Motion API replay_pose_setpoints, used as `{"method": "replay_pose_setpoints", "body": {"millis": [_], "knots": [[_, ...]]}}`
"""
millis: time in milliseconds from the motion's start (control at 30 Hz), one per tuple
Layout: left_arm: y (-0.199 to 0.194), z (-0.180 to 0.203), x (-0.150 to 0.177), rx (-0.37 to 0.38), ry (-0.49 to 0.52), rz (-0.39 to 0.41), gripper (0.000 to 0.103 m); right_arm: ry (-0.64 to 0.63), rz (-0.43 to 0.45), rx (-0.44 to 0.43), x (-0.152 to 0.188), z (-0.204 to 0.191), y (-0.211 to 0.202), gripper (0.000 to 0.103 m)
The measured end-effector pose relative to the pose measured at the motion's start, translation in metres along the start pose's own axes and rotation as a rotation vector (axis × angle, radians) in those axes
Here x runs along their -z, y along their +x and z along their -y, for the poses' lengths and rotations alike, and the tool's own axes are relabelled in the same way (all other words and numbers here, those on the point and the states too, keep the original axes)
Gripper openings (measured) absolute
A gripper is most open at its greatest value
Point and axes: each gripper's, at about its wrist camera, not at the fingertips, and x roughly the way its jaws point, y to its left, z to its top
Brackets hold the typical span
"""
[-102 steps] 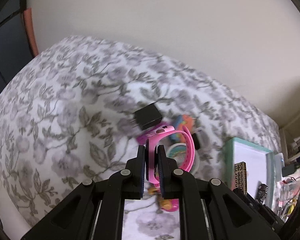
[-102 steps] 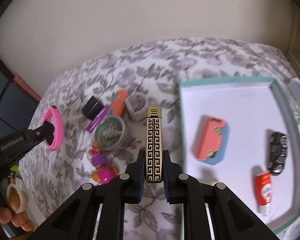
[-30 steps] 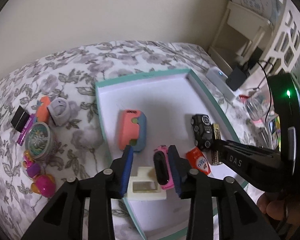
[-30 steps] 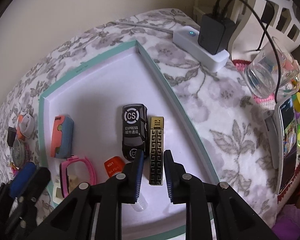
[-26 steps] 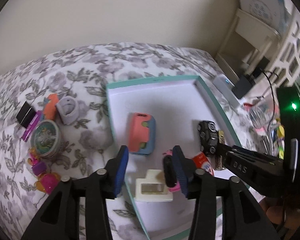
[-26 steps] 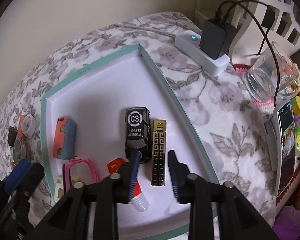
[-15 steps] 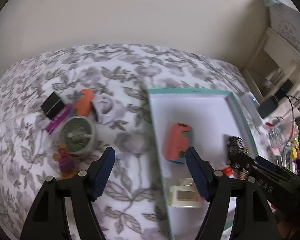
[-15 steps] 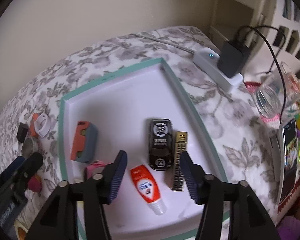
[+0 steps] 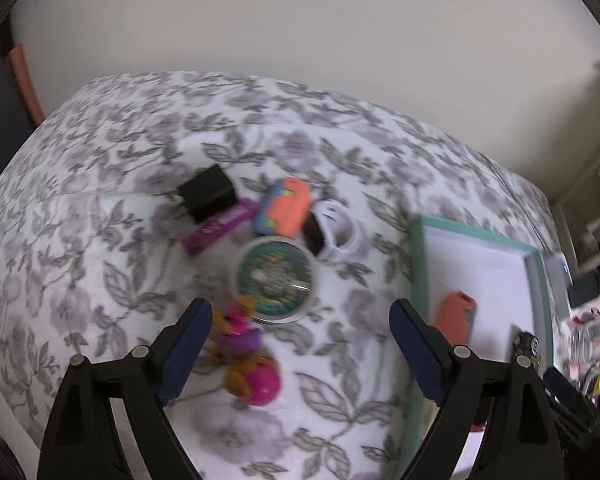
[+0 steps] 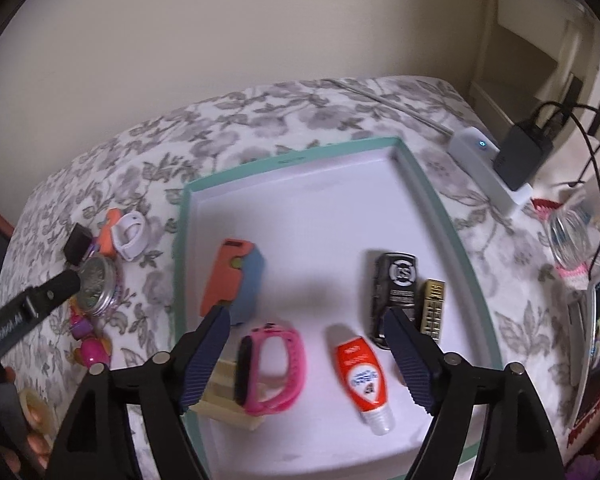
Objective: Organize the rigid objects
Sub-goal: 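Withdraw both tools from the tray back over the pile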
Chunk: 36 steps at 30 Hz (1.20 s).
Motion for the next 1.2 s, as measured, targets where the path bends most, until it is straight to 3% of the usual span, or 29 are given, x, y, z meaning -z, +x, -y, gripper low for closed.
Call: {"method": "replay_pose_setpoints", "body": {"millis": [267, 633, 767, 933, 1200], "knots": [[-0.005, -0.053, -0.018, -0.02, -0.117, 0.005, 0.095, -0.064, 0.023, -0.07, -0.002, -0.035, -0.003, 0.103], [-0.016, -0.12, -0.029, -0.105, -0.239, 0.06, 0.095, -0.203, 0.052, -0.146, -0.001, -0.101, -0.006, 0.103], [-0.007, -0.127, -0.027, -0.116, -0.242, 0.012, 0.095, -0.277, 0.023, -0.17, 0.007, -0.132, 0.002, 0.103], [0.017, -0.125, -0.021, -0.072, -0.231, -0.092, 0.095, -0.359, -0.01, -0.177, 0.021, -0.161, 0.017, 0.103], [0.03, -0.109, -0.014, -0.013, -0.218, -0.17, 0.095, -0.383, -0.068, -0.154, 0.03, -0.163, 0.038, 0.103]]}}
